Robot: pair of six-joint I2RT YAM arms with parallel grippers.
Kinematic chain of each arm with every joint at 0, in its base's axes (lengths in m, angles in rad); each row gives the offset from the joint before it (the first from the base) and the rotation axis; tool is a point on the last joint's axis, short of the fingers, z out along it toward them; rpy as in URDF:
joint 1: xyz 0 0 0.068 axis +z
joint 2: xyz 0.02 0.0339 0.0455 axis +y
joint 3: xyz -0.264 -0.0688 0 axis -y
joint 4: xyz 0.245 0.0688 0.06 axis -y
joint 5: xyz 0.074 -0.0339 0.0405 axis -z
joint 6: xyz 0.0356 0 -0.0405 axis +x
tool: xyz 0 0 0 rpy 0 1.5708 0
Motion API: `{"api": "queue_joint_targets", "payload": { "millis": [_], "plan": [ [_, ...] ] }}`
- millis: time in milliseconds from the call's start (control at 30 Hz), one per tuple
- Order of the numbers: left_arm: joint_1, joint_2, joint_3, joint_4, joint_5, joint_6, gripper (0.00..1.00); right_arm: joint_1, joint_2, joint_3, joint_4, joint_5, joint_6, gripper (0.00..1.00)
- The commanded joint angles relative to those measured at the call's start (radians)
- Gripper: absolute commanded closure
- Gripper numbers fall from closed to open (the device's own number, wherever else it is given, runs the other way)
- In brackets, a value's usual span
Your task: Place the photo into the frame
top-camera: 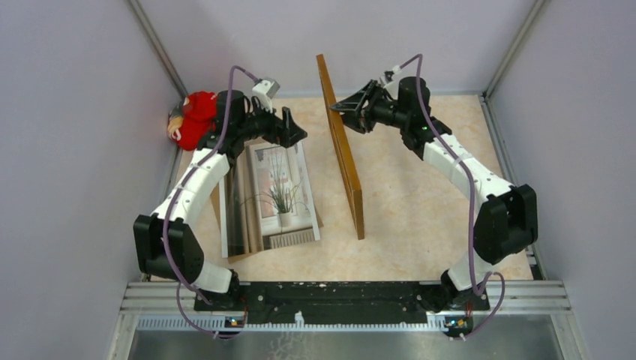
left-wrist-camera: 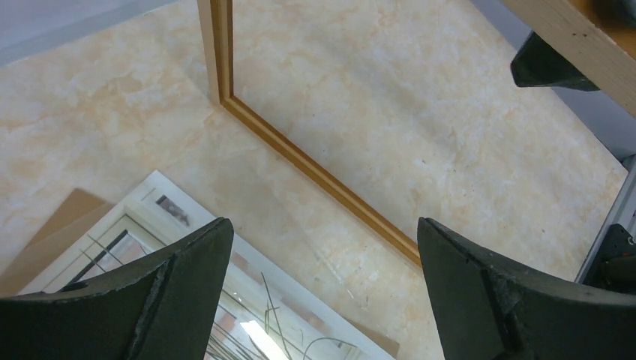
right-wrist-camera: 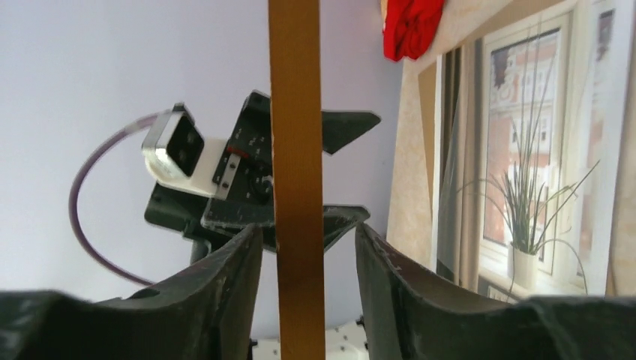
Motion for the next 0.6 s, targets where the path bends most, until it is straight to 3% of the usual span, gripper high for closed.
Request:
{"api": "queue_joint_targets", "payload": {
  "millis": [0, 100, 233, 567],
  "plan": [
    [-0.049, 0.042, 0.088, 0.044, -0.054, -0.041, 0.01, -0.046, -0.060, -0.018, -0.015, -0.038, -0.019, 0.44],
    [-0.091, 0.079, 0.159, 0.043, -0.088, -0.033, 0.01, -0.063, -0.074, 0.013, -0.115, -0.031, -0.091, 0.34],
    [-0.136, 0.140, 0.248, 0.036, -0.130, -0.020, 0.01, -0.090, -0.096, 0.076, -0.272, -0.004, -0.216, 0.12],
    [-0.179, 0.188, 0.264, 0.033, -0.155, -0.017, 0.01, -0.108, -0.104, 0.294, -0.701, 0.147, -0.541, 0.10]
  ]
}}
